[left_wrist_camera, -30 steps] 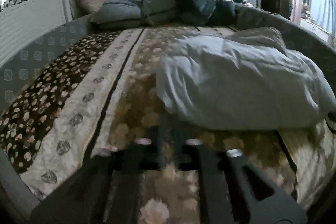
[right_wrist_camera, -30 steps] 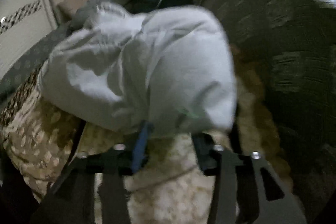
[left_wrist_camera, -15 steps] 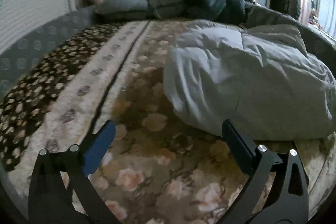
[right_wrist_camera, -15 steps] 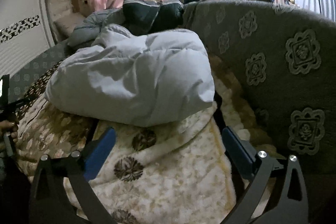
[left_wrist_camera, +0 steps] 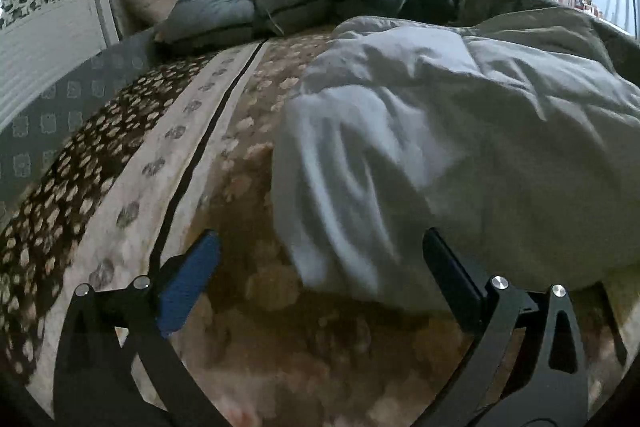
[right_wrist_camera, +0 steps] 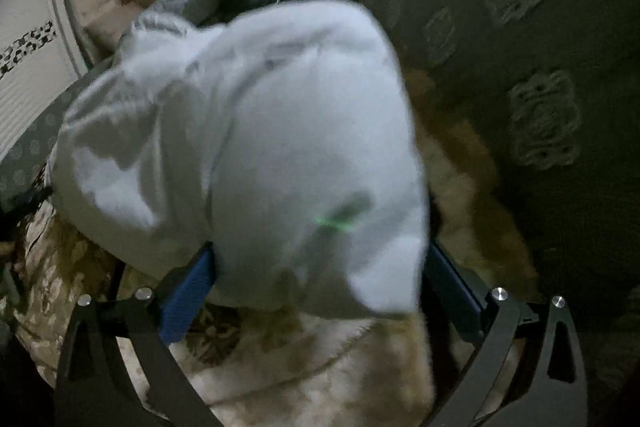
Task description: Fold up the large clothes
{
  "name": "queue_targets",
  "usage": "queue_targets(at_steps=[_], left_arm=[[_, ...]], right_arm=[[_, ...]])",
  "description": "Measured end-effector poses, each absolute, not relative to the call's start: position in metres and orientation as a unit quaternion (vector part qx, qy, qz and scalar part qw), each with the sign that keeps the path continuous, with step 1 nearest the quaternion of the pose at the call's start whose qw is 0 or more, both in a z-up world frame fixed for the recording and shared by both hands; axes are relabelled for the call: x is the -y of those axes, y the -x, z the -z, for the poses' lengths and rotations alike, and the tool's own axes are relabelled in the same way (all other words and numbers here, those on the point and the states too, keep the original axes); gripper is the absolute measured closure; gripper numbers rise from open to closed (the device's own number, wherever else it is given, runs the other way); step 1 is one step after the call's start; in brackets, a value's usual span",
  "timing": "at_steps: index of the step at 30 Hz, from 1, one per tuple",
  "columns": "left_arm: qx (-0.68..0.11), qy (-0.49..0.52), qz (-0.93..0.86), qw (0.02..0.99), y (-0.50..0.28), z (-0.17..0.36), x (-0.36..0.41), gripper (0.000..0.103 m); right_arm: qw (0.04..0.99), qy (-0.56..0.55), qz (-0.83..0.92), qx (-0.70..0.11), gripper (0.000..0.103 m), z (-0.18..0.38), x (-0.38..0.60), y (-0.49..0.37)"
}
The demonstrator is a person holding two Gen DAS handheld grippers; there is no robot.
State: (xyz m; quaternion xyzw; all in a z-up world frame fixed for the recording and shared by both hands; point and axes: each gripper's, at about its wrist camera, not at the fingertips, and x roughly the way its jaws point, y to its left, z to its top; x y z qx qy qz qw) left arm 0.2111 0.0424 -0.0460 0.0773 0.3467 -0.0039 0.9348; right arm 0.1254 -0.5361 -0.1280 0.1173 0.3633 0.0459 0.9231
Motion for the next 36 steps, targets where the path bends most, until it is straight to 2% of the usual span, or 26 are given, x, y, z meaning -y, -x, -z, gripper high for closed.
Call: queue_targets(at_steps=[6,7,9,11,13,14,16,19,24,25,27,28,29,30,31,36], left_arm=[[-0.352,-0.045,0.029,0.935,-0.256,0.048,-0.032,0.003],[-0.353,-0.042,0.032,0.934,-0.259,0.048,-0.027,0.010],[-0.351,-0.057,0.035,0.934,-0.259,0.048,-0.014,0.026],[-0.344,-0.087,0.037,0.934,-0.254,0.048,-0.003,0.060],[-0.331,-0.099,0.040,0.937,-0.246,0.041,0.001,0.081],[-0.327,-0.102,0.043,0.939,-0.240,0.036,0.002,0.089],[-0.317,-0.108,0.048,0.941,-0.225,0.025,0.005,0.094],[-0.310,-0.096,0.065,0.944,-0.189,0.011,0.000,0.095],[-0.329,-0.070,0.086,0.938,-0.125,0.013,-0.009,0.095],[-0.339,-0.051,0.084,0.936,-0.118,0.016,-0.013,0.094],[-0.344,-0.025,0.058,0.937,-0.111,0.017,-0.024,0.084],[-0.336,-0.010,0.040,0.941,-0.102,0.013,-0.029,0.073],[-0.315,-0.004,0.019,0.949,-0.089,0.007,-0.032,0.048],[-0.303,-0.004,0.008,0.953,-0.081,0.004,-0.032,0.030],[-0.279,-0.006,-0.005,0.960,-0.066,-0.002,-0.031,0.003],[-0.237,-0.065,-0.011,0.969,-0.023,-0.022,-0.014,0.003]], right_arm=[[0.924,-0.095,-0.066,-0.365,0.002,0.130,0.523,-0.133],[0.925,-0.096,-0.068,-0.362,0.003,0.129,0.523,-0.133],[0.927,-0.103,-0.083,-0.351,0.016,0.125,0.524,-0.134],[0.928,-0.104,-0.089,-0.347,0.038,0.120,0.521,-0.135],[0.928,-0.105,-0.091,-0.345,0.050,0.119,0.519,-0.135],[0.928,-0.112,-0.090,-0.344,0.054,0.119,0.519,-0.133],[0.929,-0.125,-0.086,-0.337,0.062,0.117,0.523,-0.126],[0.940,-0.116,-0.052,-0.317,0.069,0.109,0.525,-0.112],[0.945,-0.121,-0.013,-0.302,0.073,0.104,0.539,-0.082],[0.946,-0.118,-0.006,-0.302,0.068,0.102,0.540,-0.076],[0.949,-0.123,0.026,-0.289,0.051,0.094,0.547,-0.059],[0.953,-0.126,0.048,-0.270,0.029,0.087,0.550,-0.045],[0.959,-0.128,0.064,-0.244,0.010,0.077,0.550,-0.027],[0.965,-0.126,0.072,-0.218,0.005,0.066,0.548,-0.009],[0.968,-0.123,0.072,-0.206,0.002,0.059,0.545,0.003],[0.980,-0.060,-0.006,-0.191,0.002,0.046,0.500,0.041]])
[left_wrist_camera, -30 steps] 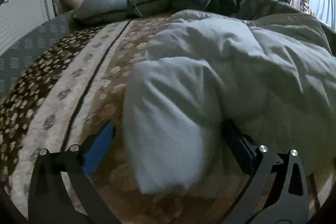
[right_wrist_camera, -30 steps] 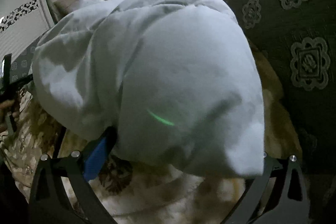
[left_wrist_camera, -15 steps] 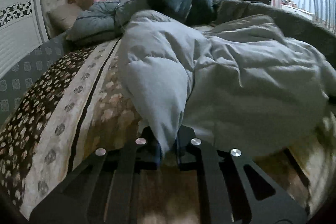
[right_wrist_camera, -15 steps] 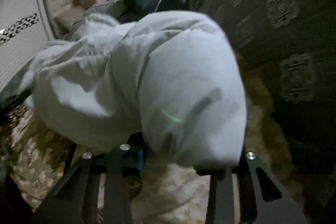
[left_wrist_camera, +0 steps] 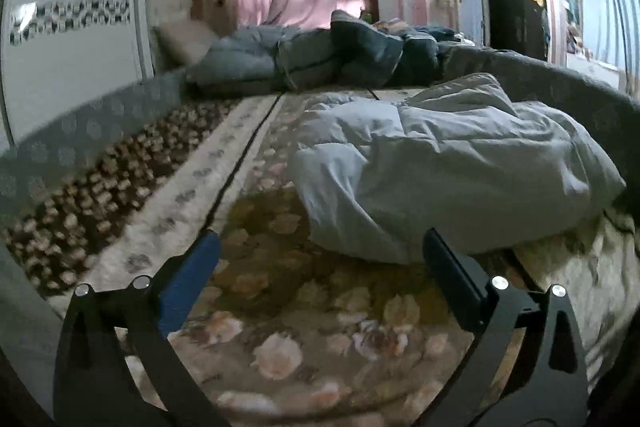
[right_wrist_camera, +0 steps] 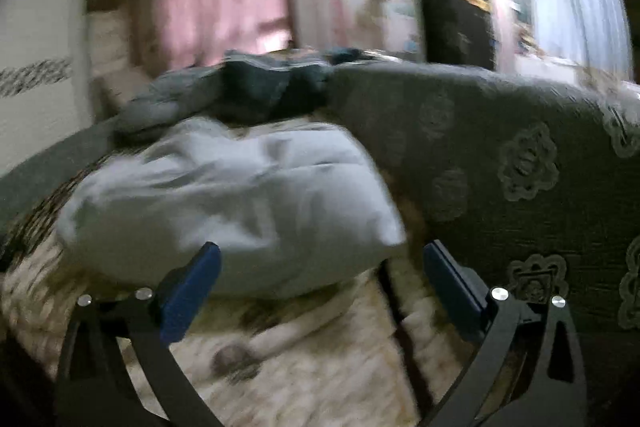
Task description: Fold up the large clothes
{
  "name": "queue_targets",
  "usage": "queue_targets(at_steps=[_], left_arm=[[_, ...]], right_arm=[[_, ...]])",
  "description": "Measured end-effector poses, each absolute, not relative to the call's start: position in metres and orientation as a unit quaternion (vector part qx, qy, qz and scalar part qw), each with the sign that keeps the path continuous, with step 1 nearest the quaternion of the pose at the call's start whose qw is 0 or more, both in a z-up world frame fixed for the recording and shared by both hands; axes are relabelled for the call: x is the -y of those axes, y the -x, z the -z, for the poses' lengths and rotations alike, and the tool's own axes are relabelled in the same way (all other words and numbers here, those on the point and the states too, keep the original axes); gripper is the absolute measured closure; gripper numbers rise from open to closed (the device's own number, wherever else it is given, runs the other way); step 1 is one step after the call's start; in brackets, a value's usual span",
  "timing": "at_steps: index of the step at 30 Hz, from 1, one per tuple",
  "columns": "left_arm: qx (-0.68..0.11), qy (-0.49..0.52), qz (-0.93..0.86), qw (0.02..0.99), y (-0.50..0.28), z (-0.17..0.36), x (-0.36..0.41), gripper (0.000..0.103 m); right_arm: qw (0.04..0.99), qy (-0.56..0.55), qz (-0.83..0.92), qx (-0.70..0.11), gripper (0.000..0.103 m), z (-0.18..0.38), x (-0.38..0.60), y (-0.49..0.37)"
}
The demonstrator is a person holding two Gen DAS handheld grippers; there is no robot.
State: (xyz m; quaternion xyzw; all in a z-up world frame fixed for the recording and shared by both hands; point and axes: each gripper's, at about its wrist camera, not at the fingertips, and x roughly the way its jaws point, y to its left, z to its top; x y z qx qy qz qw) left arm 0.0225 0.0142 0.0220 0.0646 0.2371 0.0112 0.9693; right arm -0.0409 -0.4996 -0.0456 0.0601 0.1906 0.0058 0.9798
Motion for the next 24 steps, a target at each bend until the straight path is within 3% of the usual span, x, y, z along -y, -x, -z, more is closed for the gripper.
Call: queue_targets(at_steps=[11,15,24], left_arm=[[-0.292,-0.002,-0.083,0.953,0.005,-0.039,-0.051,0.003],[-0.290,0.020,-0.098,0.952,0.003,-0.051,-0.053,0.003],[-0.287,-0.033,-0.076,0.954,0.015,-0.056,-0.025,0.003]], right_arm=[[0.974,0.029,-0.092,-0.203,0.002,0.050,0.445,0.050],[0.973,0.016,-0.108,-0.203,0.002,0.050,0.446,0.046],[0.972,-0.046,-0.111,-0.203,0.002,0.052,0.467,0.038]])
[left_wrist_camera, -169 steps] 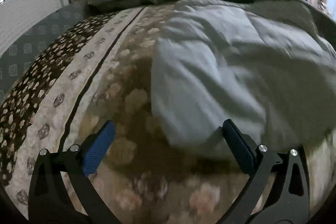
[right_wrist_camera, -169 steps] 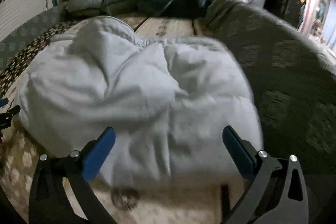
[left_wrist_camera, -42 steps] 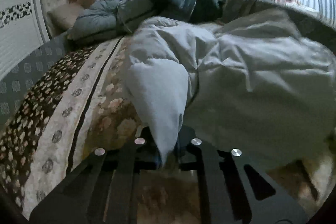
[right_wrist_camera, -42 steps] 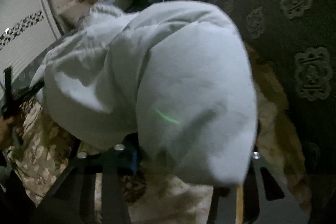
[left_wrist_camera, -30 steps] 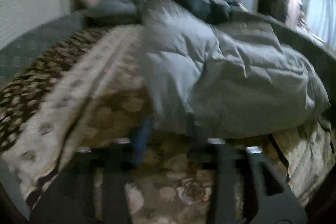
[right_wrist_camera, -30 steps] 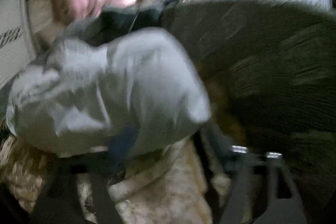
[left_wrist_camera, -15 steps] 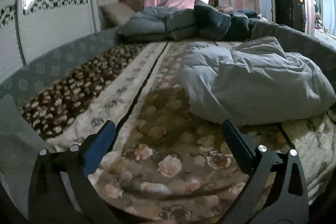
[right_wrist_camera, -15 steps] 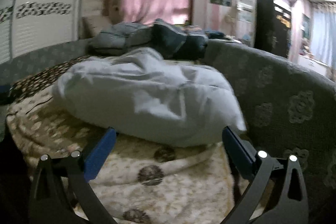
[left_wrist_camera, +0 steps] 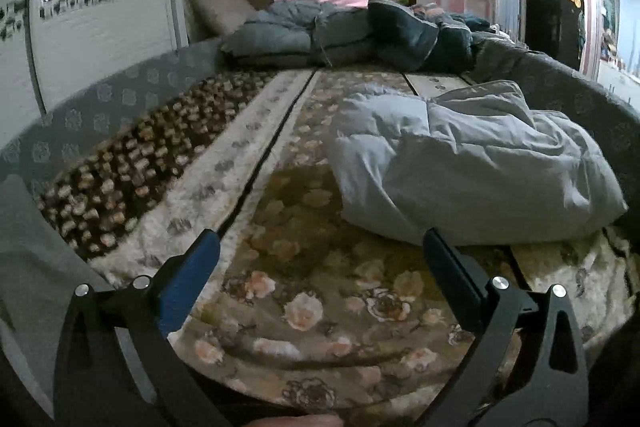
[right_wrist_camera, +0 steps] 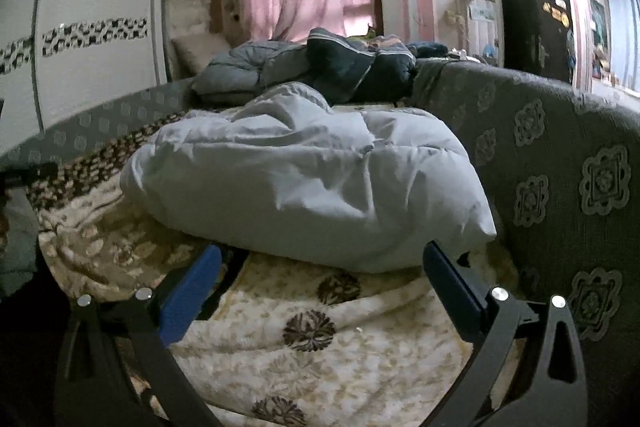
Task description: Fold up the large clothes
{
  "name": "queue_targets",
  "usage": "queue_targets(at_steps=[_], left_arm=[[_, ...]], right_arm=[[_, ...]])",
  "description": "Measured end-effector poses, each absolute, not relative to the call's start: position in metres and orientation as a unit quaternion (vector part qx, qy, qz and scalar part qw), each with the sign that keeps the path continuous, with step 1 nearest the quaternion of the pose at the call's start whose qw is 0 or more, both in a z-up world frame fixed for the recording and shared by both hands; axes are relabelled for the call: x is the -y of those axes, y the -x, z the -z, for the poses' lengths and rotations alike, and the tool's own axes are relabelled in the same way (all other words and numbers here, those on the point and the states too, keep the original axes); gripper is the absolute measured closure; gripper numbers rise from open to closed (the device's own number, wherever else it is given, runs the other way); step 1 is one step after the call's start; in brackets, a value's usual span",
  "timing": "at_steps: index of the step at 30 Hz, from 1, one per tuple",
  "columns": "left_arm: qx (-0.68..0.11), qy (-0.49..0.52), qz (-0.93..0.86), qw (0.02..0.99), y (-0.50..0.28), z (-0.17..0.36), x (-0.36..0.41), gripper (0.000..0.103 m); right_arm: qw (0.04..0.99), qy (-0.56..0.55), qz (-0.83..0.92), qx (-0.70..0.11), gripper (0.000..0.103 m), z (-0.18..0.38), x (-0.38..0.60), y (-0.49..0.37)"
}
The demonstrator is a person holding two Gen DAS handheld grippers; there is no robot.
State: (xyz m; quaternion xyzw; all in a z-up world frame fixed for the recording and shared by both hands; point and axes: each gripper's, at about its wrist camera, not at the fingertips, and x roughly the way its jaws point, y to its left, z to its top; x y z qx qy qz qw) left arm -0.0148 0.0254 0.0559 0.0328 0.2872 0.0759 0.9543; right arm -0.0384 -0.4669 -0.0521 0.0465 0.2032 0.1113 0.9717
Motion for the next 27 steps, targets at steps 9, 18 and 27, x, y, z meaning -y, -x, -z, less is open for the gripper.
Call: queue_targets(at_steps=[9,18,27], left_arm=[[-0.295,-0.051,-0.085,0.950,0.013,-0.049,-0.006,0.003],[-0.303,-0.053,-0.088,0.947,0.017,-0.043,-0.008,0.003],[-0.302,-0.049,-0.076,0.949,0.016,-0.042,-0.002,0.003]], right_arm=[[0.972,-0.067,-0.112,-0.194,0.002,0.050,0.478,0.040],[0.971,-0.075,-0.111,-0.200,0.002,0.053,0.480,0.037],[0.970,-0.066,-0.109,-0.206,0.002,0.055,0.476,0.036]])
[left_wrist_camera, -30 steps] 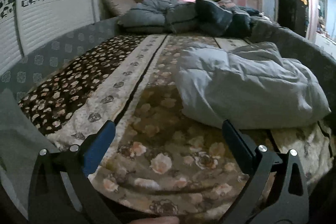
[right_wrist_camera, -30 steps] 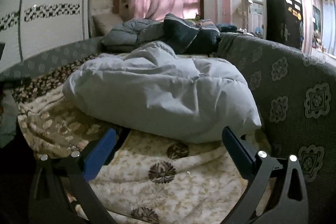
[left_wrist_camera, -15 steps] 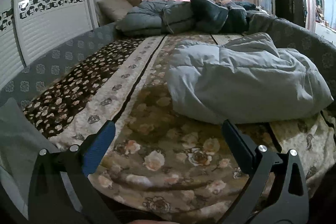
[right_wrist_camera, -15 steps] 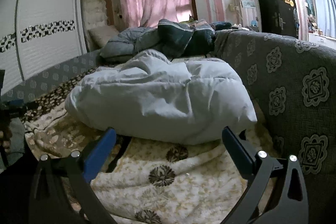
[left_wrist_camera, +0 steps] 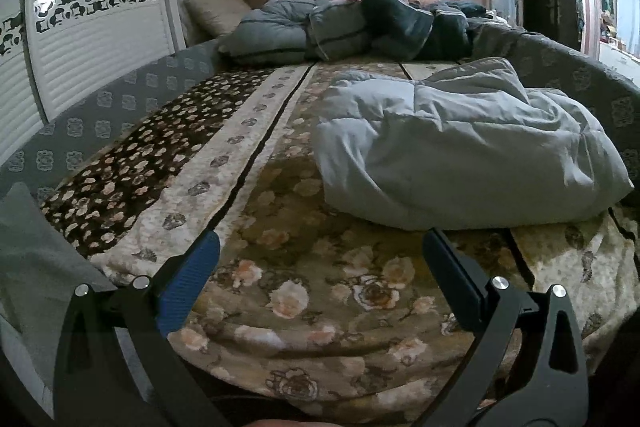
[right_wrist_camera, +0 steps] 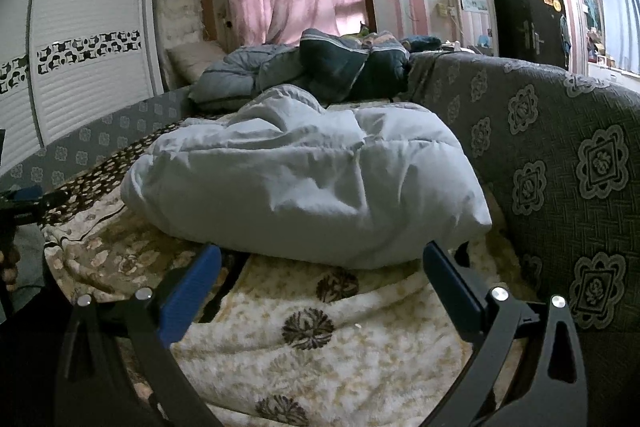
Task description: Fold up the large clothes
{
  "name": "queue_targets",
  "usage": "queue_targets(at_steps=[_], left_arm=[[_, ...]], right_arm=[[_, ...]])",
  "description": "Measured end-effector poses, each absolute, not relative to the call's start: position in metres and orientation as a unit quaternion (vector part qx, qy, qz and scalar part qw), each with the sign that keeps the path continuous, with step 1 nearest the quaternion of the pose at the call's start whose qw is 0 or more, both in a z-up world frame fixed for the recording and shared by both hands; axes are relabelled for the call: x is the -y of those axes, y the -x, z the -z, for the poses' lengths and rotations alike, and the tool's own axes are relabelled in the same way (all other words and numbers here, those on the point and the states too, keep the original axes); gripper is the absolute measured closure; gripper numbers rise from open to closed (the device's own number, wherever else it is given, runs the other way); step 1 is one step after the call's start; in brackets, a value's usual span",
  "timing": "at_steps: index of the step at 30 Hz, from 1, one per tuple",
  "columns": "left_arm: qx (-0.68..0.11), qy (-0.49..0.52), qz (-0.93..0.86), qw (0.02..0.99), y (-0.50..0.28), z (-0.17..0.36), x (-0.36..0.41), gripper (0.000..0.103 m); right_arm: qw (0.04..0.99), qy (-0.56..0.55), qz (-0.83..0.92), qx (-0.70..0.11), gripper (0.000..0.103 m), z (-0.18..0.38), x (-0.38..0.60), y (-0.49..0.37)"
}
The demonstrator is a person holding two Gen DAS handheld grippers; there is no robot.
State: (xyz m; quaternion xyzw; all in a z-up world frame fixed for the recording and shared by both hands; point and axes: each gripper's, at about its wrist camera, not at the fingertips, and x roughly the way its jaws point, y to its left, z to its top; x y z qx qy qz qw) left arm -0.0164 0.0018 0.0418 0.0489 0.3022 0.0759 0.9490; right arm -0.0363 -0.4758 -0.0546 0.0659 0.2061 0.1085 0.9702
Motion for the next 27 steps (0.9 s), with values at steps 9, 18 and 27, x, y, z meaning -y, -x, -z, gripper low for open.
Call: queue_targets(at_steps=[9,18,27], left_arm=[[-0.288,-0.053,-0.078,0.953,0.0180,-0.0476,-0.0022,0.003],[-0.288,-0.056,-0.085,0.952,0.0131,-0.0451,-0.0042,0.003],[-0.286,-0.056,-0.091,0.952,0.0127,-0.0457,-0.0029,0.003]], right_arm=[[0.970,-0.069,-0.101,-0.209,0.002,0.0549,0.4762,0.0350],[0.970,-0.070,-0.101,-0.208,0.002,0.0547,0.4755,0.0351],[0.970,-0.070,-0.099,-0.210,0.002,0.0550,0.4743,0.0349]])
